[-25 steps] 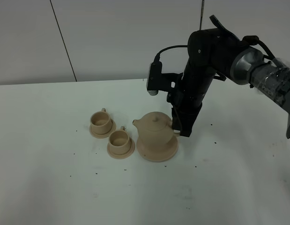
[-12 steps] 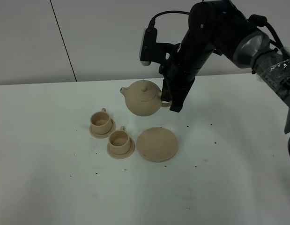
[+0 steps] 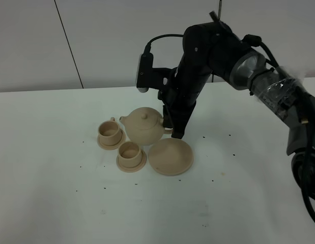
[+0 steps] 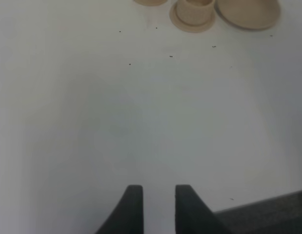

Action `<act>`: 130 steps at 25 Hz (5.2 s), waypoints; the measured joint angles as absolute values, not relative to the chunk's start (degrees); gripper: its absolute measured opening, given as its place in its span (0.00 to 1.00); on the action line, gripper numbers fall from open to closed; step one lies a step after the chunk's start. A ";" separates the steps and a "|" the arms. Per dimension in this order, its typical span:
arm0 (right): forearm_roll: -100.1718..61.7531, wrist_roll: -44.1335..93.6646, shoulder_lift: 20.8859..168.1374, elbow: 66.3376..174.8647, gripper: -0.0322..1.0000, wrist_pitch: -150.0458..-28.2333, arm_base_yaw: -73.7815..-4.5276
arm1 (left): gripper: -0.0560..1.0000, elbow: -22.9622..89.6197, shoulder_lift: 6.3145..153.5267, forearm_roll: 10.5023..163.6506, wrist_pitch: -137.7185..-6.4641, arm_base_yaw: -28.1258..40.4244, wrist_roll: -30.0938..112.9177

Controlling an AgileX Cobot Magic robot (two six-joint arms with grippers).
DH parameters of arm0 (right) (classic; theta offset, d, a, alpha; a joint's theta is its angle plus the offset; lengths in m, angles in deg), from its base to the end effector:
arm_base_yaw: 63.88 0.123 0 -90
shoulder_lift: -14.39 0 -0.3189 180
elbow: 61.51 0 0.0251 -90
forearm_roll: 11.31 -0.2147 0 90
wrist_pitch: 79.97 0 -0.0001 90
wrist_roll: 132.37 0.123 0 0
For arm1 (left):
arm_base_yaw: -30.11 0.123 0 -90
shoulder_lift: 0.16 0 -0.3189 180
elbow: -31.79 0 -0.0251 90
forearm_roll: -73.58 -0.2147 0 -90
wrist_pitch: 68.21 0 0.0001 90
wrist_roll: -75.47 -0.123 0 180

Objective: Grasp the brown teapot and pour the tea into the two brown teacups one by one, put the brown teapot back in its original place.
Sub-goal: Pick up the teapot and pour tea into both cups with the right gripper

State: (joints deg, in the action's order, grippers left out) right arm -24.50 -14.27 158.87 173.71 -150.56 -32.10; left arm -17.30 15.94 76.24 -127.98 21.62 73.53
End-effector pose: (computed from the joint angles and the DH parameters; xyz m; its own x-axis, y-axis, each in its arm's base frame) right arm 0.4248 0.2943 0.2237 0.0598 -0.9313 -0.3594 -0.9820 0.0098 -0.1887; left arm -0.0218 -0.0017 0.2539 -0.5644 0.0948 -0.8200 0.1860 0.9825 -0.0144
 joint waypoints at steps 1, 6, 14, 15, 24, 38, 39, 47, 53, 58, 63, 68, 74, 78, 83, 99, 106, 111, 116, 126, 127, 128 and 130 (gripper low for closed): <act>-24.50 -14.27 159.11 173.92 0.12 -150.56 -31.88 | 0.28 -17.30 15.94 76.24 -127.98 21.62 73.53; -24.37 -14.27 159.75 174.41 0.12 -150.56 -30.77 | 0.28 -17.30 15.94 76.24 -127.98 21.62 73.53; -24.26 -14.21 159.75 174.83 0.12 -150.56 -30.40 | 0.28 -17.30 15.94 76.24 -127.98 21.62 73.53; -24.26 -14.21 159.75 174.83 0.12 -150.56 -30.40 | 0.28 -17.30 15.94 76.24 -127.98 21.62 73.53; -20.08 -12.63 159.75 174.83 0.12 -150.51 -30.07 | 0.28 -17.30 15.94 76.24 -127.98 21.62 73.53; -19.32 -11.37 159.75 174.83 0.12 -150.51 -29.88 | 0.28 -17.30 15.94 76.24 -127.98 21.62 73.53; -19.32 -11.37 159.75 174.83 0.12 -150.51 -29.88 | 0.28 -17.30 15.94 76.24 -127.98 21.62 73.53; -20.03 -11.37 159.75 174.83 0.12 -150.51 -29.86 | 0.28 -17.30 15.94 76.24 -127.98 21.62 73.53; -21.10 -11.23 159.75 174.83 0.12 -150.51 -29.86 | 0.28 -17.30 15.94 76.24 -127.98 21.62 73.53; -22.18 -11.23 159.75 174.83 0.12 -150.51 -29.86 | 0.28 -17.30 15.94 76.24 -127.98 21.62 73.53; -22.92 -11.64 159.75 174.83 0.12 -149.22 -29.82 | 0.28 -17.30 15.94 76.24 -127.98 21.62 73.53; -23.10 -12.26 159.75 174.83 0.12 -146.05 -29.82 | 0.28 -17.30 15.94 76.24 -127.98 21.62 73.53; -23.04 -12.32 159.81 174.83 0.12 -143.79 -29.82 | 0.28 -17.30 15.94 76.24 -127.98 21.62 73.53; -23.04 -12.32 161.06 174.94 0.12 -143.05 -29.82 | 0.28 -17.30 15.94 76.24 -127.98 21.62 73.53; -23.00 -12.32 161.89 174.94 0.12 -140.82 -29.82 | 0.28 -17.30 15.94 76.24 -127.98 21.62 73.53; -23.27 -12.47 161.94 174.94 0.12 -133.28 -29.82 | 0.28 -17.30 15.94 76.24 -127.98 21.62 73.53; -24.39 -12.50 162.37 174.94 0.12 -129.84 -29.82 | 0.28 -17.30 15.94 76.24 -127.98 21.62 73.53; -24.69 -12.50 164.52 174.94 0.12 -129.34 -29.82 | 0.28 -17.30 15.94 76.24 -127.98 21.62 73.53; -24.39 -12.50 165.40 174.94 0.12 -128.77 -29.82 | 0.28 -17.30 15.94 76.24 -127.98 21.62 73.53; -23.30 -12.50 165.40 174.94 0.12 -125.95 -30.11 | 0.28 -17.30 15.94 76.24 -127.98 21.62 73.53; -23.23 -12.50 165.40 174.94 0.12 -125.95 -30.24 | 0.28 -17.30 15.94 76.24 -127.98 21.62 73.53; -23.23 -12.50 165.40 174.94 0.12 -125.82 -30.46 | 0.28 -17.30 15.94 76.24 -127.98 21.62 73.53; -23.00 -12.50 165.40 174.94 0.12 -125.48 -30.72 | 0.28 -17.30 15.94 76.24 -127.98 21.62 73.53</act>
State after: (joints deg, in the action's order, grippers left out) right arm -23.00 -12.50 165.40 174.94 -125.48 -30.72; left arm -17.30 15.94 76.24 -127.98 21.62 73.53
